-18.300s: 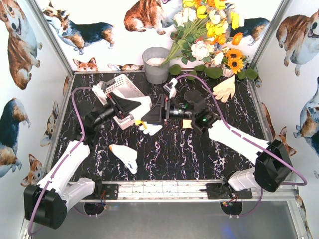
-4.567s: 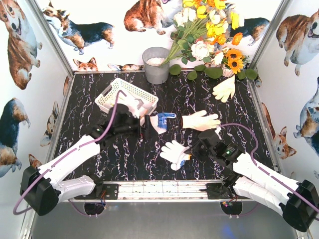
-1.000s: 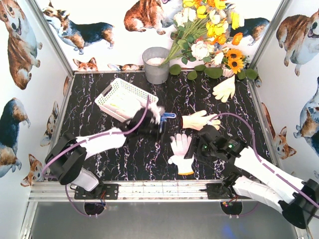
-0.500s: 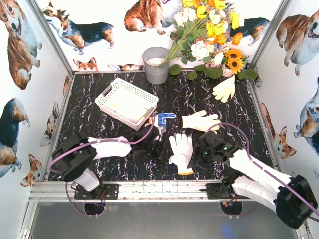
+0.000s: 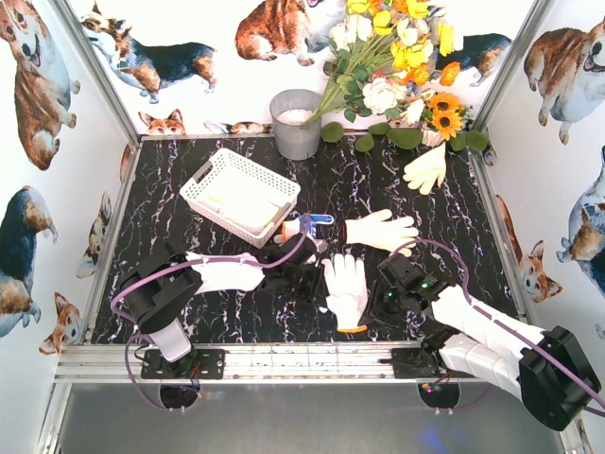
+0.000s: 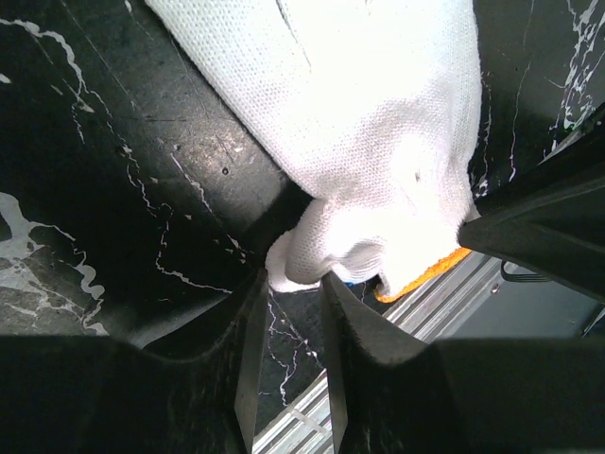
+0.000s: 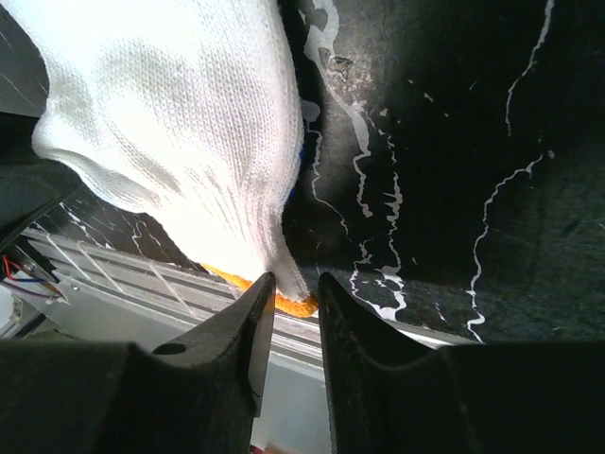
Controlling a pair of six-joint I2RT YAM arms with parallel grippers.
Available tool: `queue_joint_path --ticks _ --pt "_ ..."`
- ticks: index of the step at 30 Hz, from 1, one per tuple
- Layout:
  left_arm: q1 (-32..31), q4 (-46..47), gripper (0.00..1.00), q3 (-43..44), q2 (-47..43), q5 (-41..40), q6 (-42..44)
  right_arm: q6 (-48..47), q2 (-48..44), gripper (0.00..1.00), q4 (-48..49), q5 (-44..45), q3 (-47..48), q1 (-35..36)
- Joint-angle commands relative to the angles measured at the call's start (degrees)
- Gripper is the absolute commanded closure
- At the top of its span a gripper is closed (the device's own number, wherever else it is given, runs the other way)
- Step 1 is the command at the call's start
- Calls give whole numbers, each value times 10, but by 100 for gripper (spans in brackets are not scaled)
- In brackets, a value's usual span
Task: Put the gloves into the storage basket
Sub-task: Adjust the glove at the center of the board.
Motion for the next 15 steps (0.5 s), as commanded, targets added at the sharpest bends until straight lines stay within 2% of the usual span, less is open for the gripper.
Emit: queue_joint_path --ticks 1,8,12,15 --pt "-7 -17 77 18 -2 -15 14 1 -12 75 9 17 -8 -1" --pt "-8 -12 78 24 11 -11 16 12 -26 86 11 23 -21 -1" --pt "-11 -26 94 43 21 -15 31 16 -29 88 13 22 -23 -1" --pt "-11 -64 100 59 11 -43 57 18 -29 92 16 17 -20 -1"
